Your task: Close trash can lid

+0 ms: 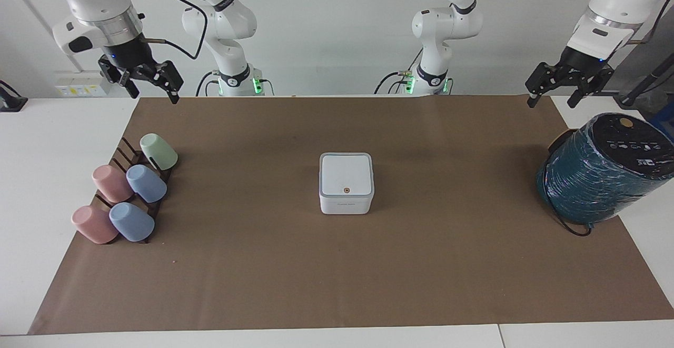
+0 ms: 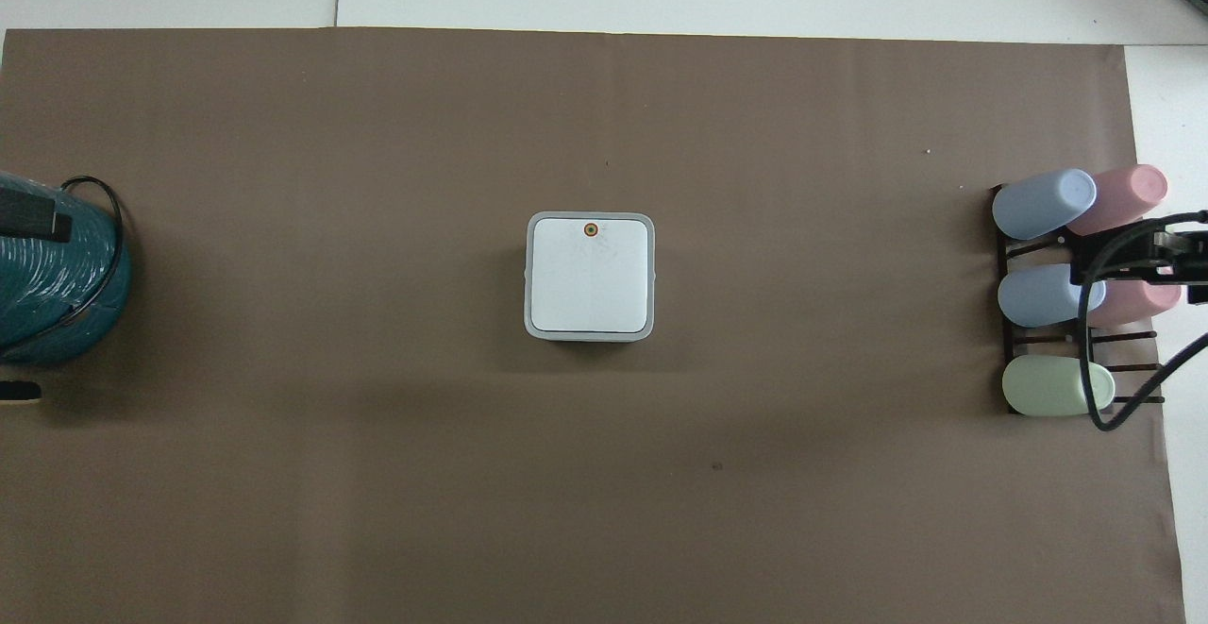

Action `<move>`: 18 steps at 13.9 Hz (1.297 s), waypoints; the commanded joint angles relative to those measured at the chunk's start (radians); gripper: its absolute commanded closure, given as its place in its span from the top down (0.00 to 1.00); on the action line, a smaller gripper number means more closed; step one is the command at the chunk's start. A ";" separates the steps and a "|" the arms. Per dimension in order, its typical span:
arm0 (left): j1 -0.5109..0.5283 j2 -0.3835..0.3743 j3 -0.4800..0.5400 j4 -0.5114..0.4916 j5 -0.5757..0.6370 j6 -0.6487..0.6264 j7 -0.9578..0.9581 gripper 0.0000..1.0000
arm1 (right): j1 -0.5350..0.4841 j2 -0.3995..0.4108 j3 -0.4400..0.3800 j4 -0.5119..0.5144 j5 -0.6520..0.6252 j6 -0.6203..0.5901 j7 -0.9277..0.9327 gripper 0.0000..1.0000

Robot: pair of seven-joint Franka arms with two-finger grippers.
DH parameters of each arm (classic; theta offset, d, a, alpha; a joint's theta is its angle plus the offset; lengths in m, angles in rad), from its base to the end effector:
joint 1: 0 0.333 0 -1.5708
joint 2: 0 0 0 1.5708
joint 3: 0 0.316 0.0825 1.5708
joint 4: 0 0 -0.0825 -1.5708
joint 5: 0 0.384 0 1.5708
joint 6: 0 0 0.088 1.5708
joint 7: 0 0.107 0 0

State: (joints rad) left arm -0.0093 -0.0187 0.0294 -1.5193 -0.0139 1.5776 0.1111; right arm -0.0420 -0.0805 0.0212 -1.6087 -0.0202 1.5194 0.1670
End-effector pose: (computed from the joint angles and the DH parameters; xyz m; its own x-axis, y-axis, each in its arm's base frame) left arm 0.5497 0.0098 0.6598 0.9928 -0.0908 0.0780 -0.0915 -0.9958 0.0058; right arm 0.5239 -0.0126 0.6456 0.9822 -0.1878 -0.0050 -0.1876 -0.9820 0.0230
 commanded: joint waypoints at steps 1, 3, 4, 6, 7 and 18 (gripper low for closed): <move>-0.003 -0.014 0.001 -0.009 0.006 -0.016 0.001 1.00 | -0.006 -0.027 0.005 -0.030 0.002 0.002 -0.021 1.00; -0.004 -0.014 0.001 -0.010 0.008 -0.018 0.001 1.00 | -0.006 -0.027 0.005 -0.030 0.002 0.002 -0.021 1.00; 0.005 -0.015 -0.006 -0.010 0.009 -0.025 0.001 1.00 | -0.006 -0.027 0.005 -0.030 0.002 0.002 -0.021 1.00; 0.012 -0.018 -0.012 -0.009 0.008 -0.037 0.001 1.00 | -0.006 -0.027 0.005 -0.030 0.003 0.002 -0.021 1.00; 0.014 -0.020 -0.016 -0.009 0.008 -0.045 0.001 1.00 | -0.006 -0.027 0.005 -0.030 0.003 0.002 -0.021 1.00; 0.048 -0.030 -0.055 -0.024 0.002 -0.097 0.001 1.00 | -0.006 -0.027 0.005 -0.030 0.003 0.002 -0.023 1.00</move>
State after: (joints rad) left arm 0.0311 -0.0282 -0.0149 -1.5200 -0.0139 1.4940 0.1110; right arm -0.0420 -0.0806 0.0212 -1.6093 -0.0202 1.5194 0.1670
